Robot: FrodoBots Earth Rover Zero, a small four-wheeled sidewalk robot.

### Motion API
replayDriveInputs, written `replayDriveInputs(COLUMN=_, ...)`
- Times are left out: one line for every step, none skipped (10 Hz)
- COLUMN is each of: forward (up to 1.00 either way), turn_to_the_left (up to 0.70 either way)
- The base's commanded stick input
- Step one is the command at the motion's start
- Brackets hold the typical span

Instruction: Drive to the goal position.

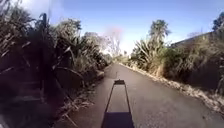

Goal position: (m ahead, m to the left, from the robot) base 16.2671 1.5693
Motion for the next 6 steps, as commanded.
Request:
replayDriveInputs(forward=0.85, turn_to_the_left=0.00)
replayDriveInputs(forward=0.85, turn_to_the_left=-0.34)
replayDriveInputs(forward=0.85, turn_to_the_left=-0.34)
replayDriveInputs(forward=0.85, turn_to_the_left=-0.34)
replayDriveInputs(forward=0.85, turn_to_the_left=0.00)
replayDriveInputs(forward=0.85, turn_to_the_left=0.00)
